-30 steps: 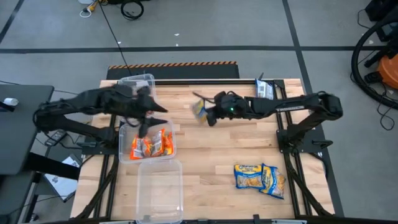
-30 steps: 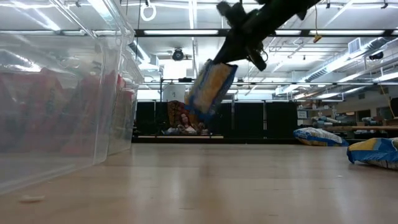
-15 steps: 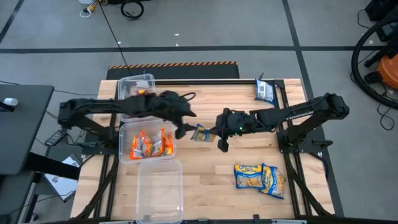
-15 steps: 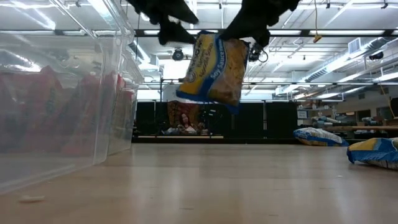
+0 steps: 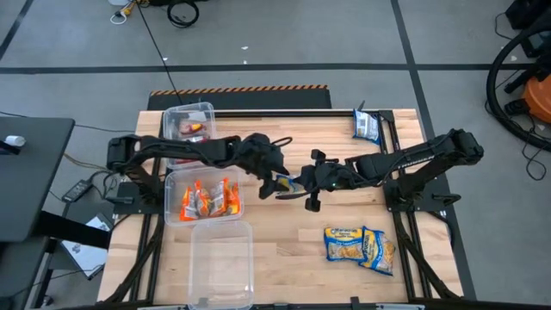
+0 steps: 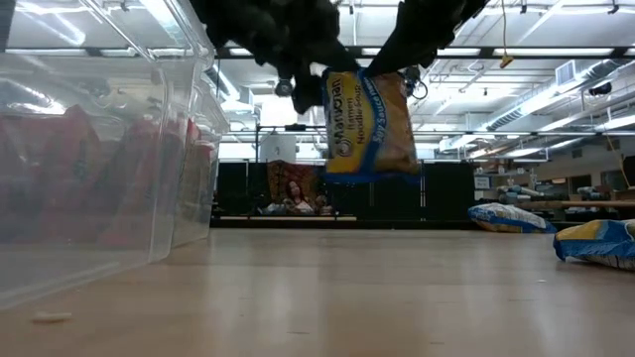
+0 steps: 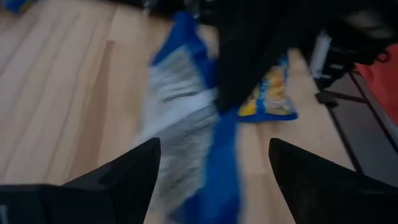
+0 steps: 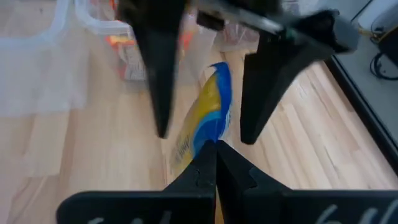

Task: Sort Maruchan noodles
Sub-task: Put the blue noodle pack into the bottom transparent bin

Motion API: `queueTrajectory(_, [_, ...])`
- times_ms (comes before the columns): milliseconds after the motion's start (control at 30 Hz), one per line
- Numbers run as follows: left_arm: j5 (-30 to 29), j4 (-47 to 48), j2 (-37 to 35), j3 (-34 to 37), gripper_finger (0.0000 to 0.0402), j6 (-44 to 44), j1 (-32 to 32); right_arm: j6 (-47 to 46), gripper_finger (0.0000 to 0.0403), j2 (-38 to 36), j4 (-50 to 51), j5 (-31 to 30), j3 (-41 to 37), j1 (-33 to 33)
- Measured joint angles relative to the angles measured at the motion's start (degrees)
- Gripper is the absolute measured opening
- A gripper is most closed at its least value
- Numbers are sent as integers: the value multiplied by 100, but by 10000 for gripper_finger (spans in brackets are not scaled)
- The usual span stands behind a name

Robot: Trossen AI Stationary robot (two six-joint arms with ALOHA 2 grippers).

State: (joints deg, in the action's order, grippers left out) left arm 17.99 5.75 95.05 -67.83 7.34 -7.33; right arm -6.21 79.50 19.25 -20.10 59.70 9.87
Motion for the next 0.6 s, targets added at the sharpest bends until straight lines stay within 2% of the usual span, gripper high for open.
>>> queueTrajectory(133, [-31, -56, 167, -1, 291, 289, -39, 213, 4, 0, -7, 11, 0, -2])
queueTrajectory(233, [-34, -167, 214, -1, 256, 432, -33, 267, 4, 0, -37, 26, 2, -2])
queueTrajectory(467, [116, -298, 216, -1, 100, 353, -7, 295, 10, 0, -67, 190, 2, -2])
queueTrajectory(600, [313, -287, 215, -1, 19, 351, -13, 185, 31, 0, -101, 216, 2, -2])
